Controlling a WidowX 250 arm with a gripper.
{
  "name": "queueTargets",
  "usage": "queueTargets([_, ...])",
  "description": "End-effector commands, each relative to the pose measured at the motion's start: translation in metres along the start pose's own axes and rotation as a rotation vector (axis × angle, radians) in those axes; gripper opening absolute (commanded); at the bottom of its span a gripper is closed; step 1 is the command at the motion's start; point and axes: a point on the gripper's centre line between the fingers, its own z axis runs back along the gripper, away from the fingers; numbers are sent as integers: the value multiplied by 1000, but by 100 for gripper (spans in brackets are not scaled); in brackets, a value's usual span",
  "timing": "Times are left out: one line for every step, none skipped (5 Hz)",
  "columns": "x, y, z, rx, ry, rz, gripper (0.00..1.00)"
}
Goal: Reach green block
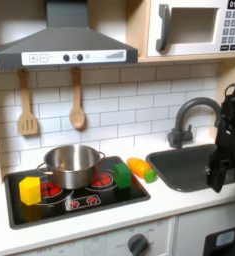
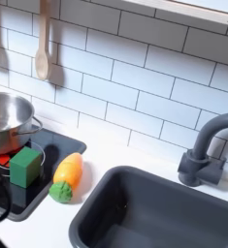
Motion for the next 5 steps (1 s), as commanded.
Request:
queueTargets([28,20,-1,26,-29,17,100])
queueTargets([45,32,-4,24,-44,16,100])
queueTargets([61,44,-5,44,-48,37,100])
queueTargets([81,53,-6,55,-65,30,100])
queueTargets([103,61,-9,63,-84,42,100])
